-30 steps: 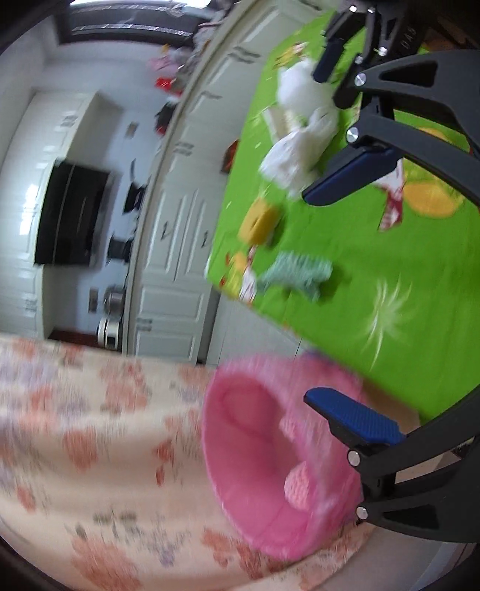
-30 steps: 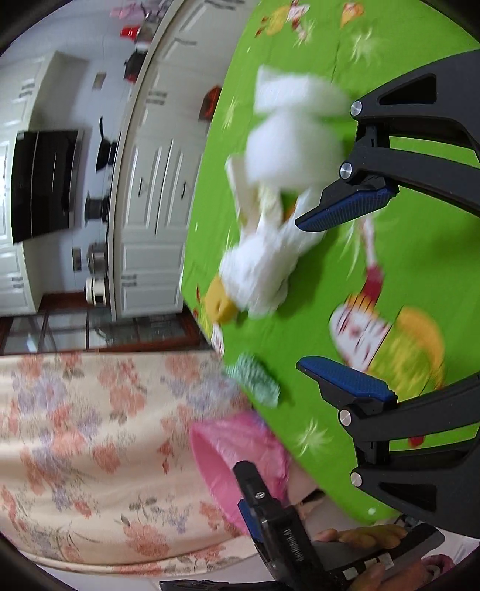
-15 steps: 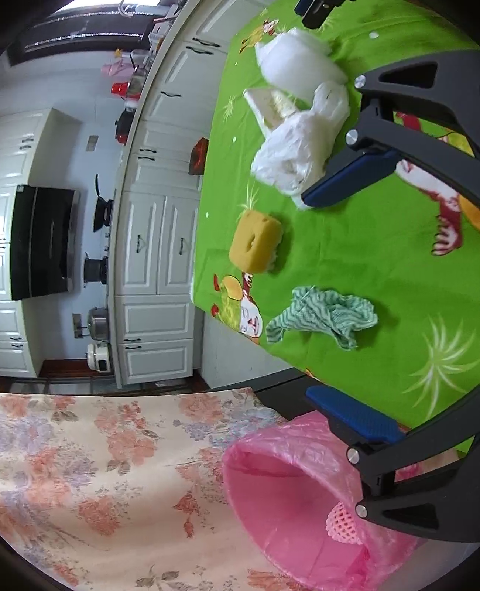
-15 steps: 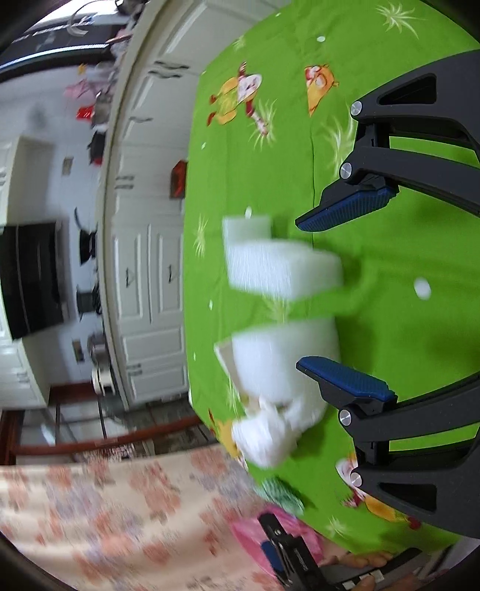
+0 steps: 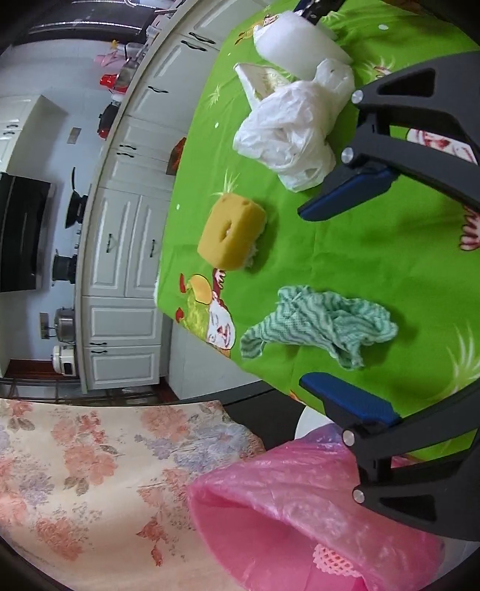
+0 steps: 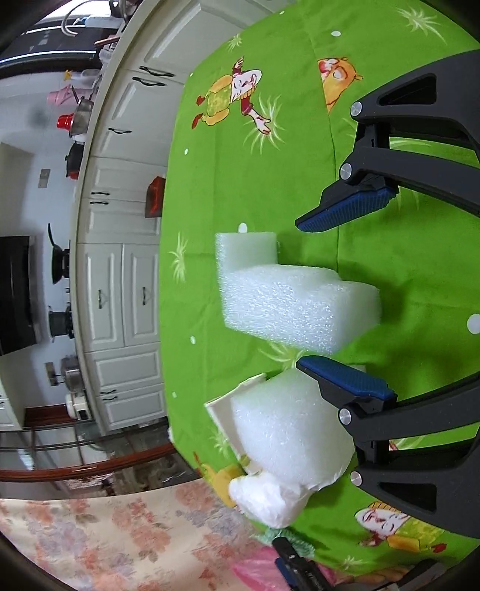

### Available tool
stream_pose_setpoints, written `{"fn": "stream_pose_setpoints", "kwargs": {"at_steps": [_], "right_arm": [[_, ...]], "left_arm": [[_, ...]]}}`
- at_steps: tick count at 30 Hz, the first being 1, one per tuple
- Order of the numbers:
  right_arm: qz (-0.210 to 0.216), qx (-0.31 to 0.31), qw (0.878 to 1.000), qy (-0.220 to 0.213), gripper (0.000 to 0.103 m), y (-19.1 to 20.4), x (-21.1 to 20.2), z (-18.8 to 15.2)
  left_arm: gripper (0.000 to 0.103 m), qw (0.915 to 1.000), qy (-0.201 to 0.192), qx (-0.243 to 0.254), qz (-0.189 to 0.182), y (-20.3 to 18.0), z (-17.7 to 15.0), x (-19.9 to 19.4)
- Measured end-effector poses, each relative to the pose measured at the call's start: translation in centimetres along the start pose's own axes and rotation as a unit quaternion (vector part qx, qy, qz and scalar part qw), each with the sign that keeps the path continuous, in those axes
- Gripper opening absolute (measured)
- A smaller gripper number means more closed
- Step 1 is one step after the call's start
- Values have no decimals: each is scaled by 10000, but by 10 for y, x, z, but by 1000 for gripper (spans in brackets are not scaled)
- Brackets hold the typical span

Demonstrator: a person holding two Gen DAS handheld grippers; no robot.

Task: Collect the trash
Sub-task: 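Grasp the white foam block with the right tool while the left tool grasps the green striped cloth, then carry the foam block and striped cloth to the pink wastebasket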

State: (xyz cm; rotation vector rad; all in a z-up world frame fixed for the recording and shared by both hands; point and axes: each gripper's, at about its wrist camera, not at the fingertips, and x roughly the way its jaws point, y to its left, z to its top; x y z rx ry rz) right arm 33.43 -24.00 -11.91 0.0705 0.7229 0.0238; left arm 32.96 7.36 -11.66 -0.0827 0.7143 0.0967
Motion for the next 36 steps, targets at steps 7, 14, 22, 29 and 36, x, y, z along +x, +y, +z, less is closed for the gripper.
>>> {"fn": "stream_pose_setpoints", "kwargs": {"at_steps": [7,14,22,29,36], "right_arm": [[-123,89,9999,80,56,-3,3,-2],[-202,38,9997,156,49,-2,6,-1],[-146,-67,9998,72,36,2,2,-1],[-201,-143,9994,-260,36,5,-11,-2],[-196,131,9986,-465,35,-6,-19,-2]], "left_arm": [[60,9985,527,-113,-53,3,1,25],[54,9983,588,-23,-2,-1,0,29],[30,9984,550,-128,-30,3,1,27],[23,9992,136,355,-97,-17,-1,10],[23,9975,-325,569,-257,-45,-16,-23]]}}
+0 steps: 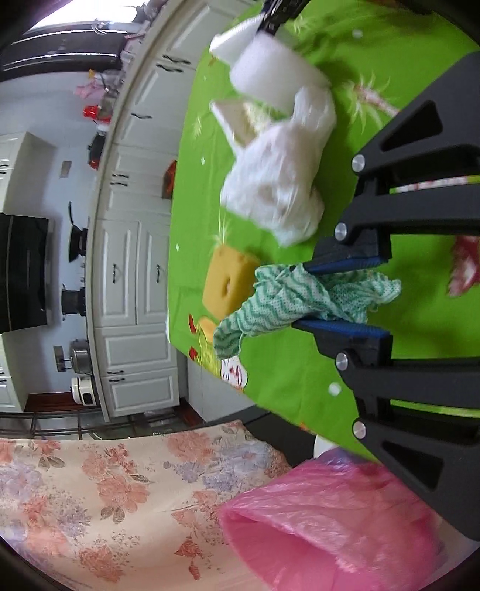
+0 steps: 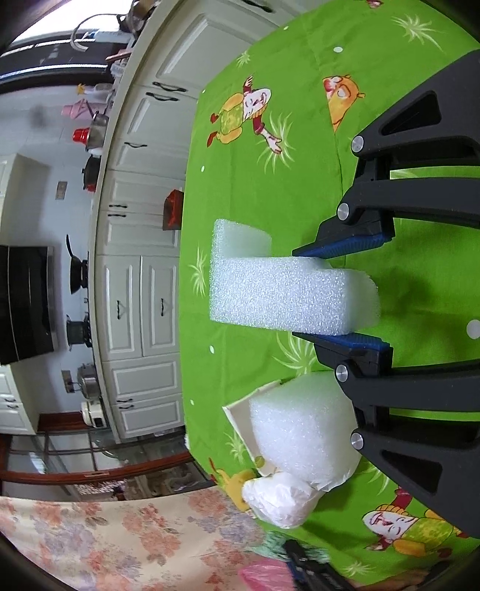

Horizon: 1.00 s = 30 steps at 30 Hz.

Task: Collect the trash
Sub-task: 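Carry the foam block and striped cloth to the pink wastebasket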

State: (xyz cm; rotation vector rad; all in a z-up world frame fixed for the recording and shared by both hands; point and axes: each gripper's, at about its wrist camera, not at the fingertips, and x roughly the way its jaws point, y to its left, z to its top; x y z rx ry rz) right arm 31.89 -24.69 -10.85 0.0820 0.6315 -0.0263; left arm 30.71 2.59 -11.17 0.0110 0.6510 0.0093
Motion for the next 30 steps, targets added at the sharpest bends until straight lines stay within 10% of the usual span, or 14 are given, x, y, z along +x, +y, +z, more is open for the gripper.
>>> {"fn": "stream_pose_setpoints", "kwargs": {"at_steps": [30], "right_arm": [[894,-31,9959,-102,36,21,-91,-67]], "left_arm": [[23,9972,-255,406,-579,-65,-74,-88]]}}
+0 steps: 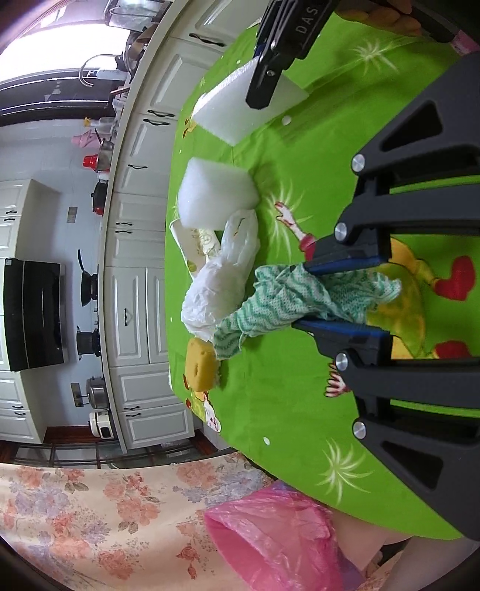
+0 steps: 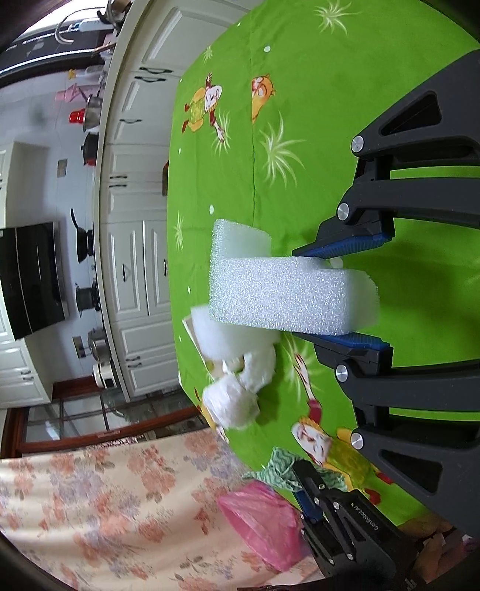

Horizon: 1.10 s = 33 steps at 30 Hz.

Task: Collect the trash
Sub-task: 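Carry the foam block and striped cloth to the pink wastebasket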

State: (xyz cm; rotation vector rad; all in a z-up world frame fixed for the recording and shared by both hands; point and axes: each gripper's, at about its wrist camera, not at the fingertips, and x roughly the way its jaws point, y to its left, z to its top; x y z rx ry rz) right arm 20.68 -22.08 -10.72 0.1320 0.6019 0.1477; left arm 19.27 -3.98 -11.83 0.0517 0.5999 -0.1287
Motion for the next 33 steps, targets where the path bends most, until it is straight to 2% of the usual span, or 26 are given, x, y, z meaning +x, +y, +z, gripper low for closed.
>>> {"fn": "stream_pose_setpoints", "kwargs": {"at_steps": [9,18,27,33], "right_arm": [[366,-404,9984,171,36,35,-6,-11],[778,-930,9920,342,36,83,-7,-23],[1325,-1288,9820,380,36,130,-7,-5],[1648,-1810,9689,356,36,180,0,13]], "left_arm": [[23,9998,-94,-165,-11,20,-7,-24],[23,9993,-171,-281,186,53,-16,-49],[23,9967,-323,-396,631,101,-12,-78],[23,9913,-507,-685,1004,155,5,-102]]}}
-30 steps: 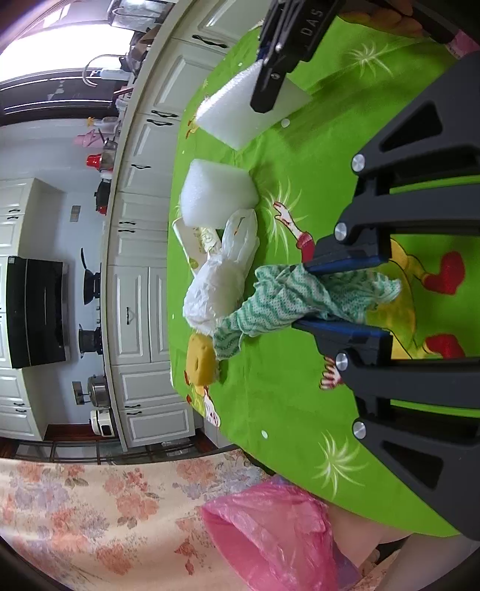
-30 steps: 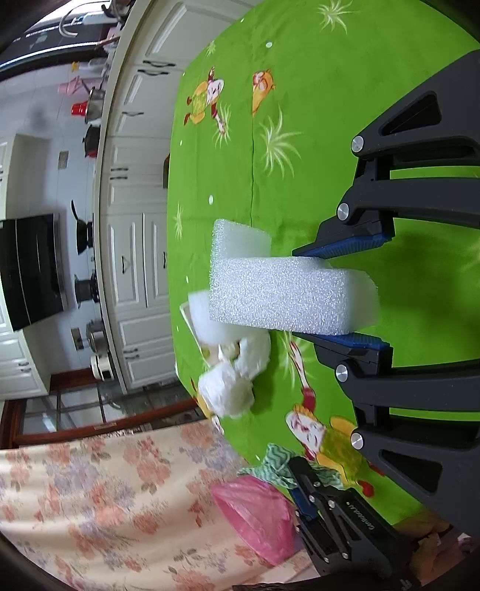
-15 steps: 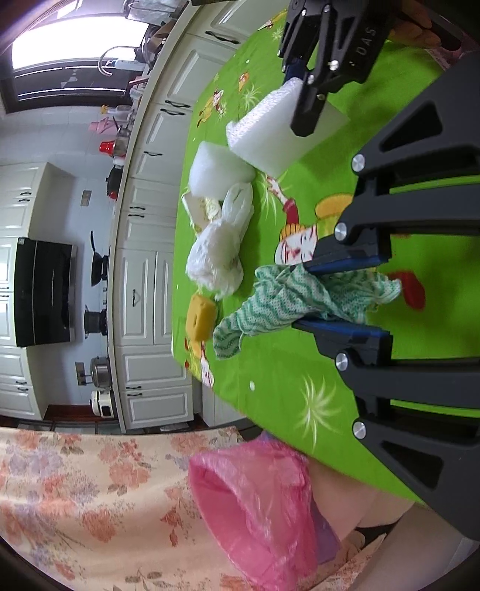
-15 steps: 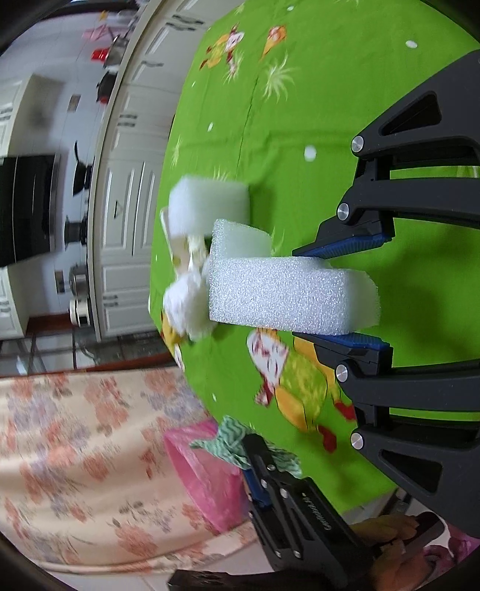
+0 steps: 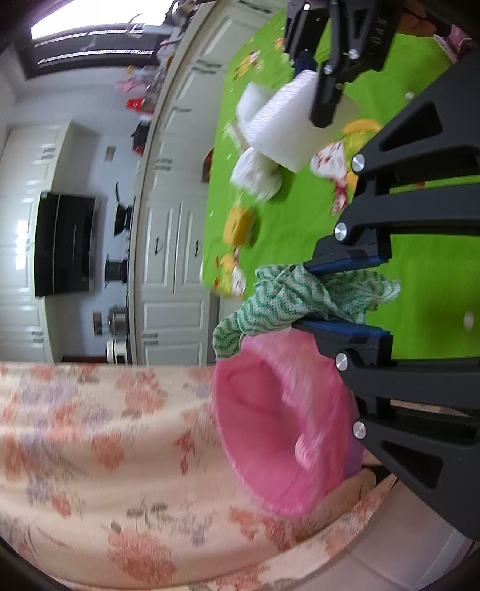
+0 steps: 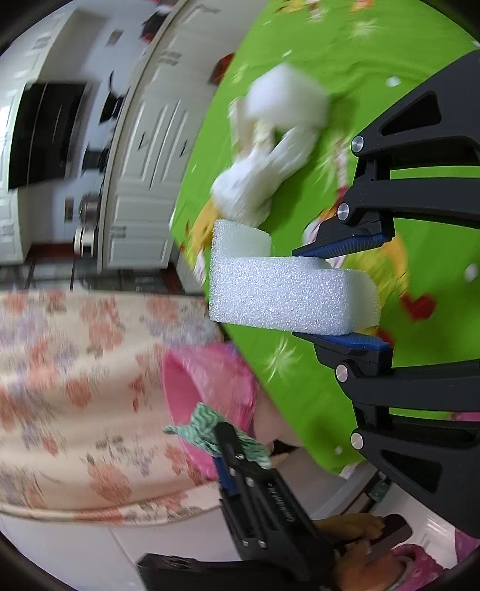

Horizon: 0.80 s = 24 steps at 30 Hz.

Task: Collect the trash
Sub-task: 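Carry the foam block and striped cloth to the pink wastebasket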

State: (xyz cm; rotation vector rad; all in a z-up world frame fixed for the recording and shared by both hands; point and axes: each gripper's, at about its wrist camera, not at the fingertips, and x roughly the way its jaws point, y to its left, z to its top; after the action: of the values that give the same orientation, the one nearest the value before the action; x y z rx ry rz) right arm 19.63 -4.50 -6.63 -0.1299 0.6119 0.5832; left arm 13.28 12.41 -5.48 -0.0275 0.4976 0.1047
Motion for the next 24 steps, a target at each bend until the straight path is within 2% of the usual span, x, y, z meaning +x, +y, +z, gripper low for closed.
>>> {"fn": "stream_pose_setpoints", "kwargs": {"at_steps": [10,13,19,24], "right_arm": [[568,-443,9973,149,36,58,53,69],[735,-435,9962,151,36,72,68,91],[1080,-359,9933,211,36,84,101,124],[1262,-510,9902,298,36,99,131,147]], "left_arm": [[23,9984,-6,-157,552,71,39,13],[23,9969,47,-378,695,99,48,23],[23,9933,143,-661,932,135,53,40],[24,9911,236,-885,970,153,56,54]]}}
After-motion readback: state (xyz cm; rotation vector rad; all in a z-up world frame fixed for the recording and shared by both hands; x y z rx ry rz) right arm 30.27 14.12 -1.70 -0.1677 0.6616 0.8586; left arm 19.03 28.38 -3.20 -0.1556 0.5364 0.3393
